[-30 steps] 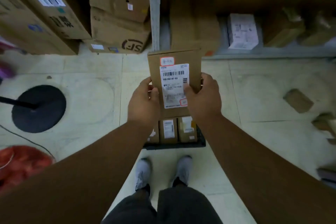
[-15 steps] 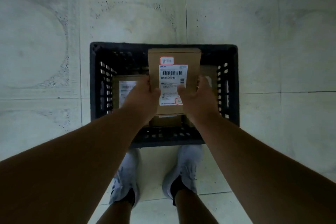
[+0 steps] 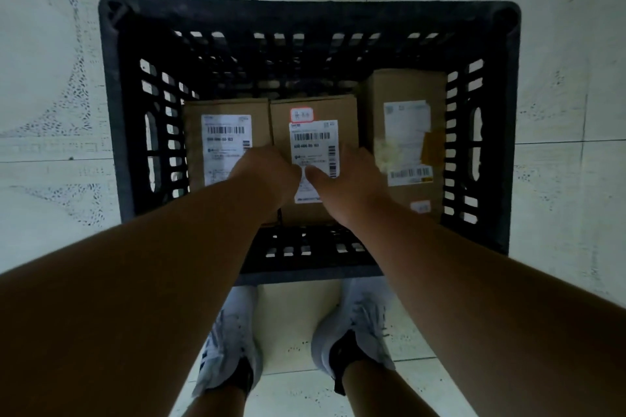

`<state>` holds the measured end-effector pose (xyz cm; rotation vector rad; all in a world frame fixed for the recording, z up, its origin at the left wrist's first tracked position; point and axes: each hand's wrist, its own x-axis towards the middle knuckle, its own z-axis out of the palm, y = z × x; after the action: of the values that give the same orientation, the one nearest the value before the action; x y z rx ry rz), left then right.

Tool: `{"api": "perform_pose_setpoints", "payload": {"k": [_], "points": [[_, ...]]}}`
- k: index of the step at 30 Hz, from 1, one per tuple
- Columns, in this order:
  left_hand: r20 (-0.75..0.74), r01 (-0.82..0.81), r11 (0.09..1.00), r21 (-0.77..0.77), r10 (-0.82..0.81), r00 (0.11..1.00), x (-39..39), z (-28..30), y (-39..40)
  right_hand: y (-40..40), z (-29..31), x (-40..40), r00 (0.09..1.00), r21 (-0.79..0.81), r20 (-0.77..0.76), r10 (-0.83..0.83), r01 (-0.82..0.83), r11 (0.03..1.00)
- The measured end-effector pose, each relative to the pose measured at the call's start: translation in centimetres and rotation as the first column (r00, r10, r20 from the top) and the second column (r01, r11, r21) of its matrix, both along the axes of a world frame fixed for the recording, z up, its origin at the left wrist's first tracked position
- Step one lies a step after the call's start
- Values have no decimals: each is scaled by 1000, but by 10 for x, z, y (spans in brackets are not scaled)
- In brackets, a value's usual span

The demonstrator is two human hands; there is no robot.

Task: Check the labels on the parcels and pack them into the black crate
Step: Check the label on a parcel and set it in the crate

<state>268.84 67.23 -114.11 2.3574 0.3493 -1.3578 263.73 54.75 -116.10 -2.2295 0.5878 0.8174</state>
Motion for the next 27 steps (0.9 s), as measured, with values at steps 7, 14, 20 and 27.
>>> {"api": "perform_pose_setpoints", "payload": {"k": [7, 14, 20, 27], "points": [[-52, -155, 962, -225, 147, 988, -2, 4, -13, -15, 10, 14, 994, 128, -103, 41, -27, 991], [-61, -123, 959, -255, 111, 992, 1, 21, -7, -19, 34, 18, 994, 101, -94, 58, -48, 994], [291, -112, 965, -238, 181, 939, 6, 136, -2, -24, 150, 23, 985, 10, 169, -19, 17, 1000], [516, -42, 908, -417, 275, 811, 14, 400, -16, -44, 403, 28, 920, 128, 308, -240, 210, 969]]}}
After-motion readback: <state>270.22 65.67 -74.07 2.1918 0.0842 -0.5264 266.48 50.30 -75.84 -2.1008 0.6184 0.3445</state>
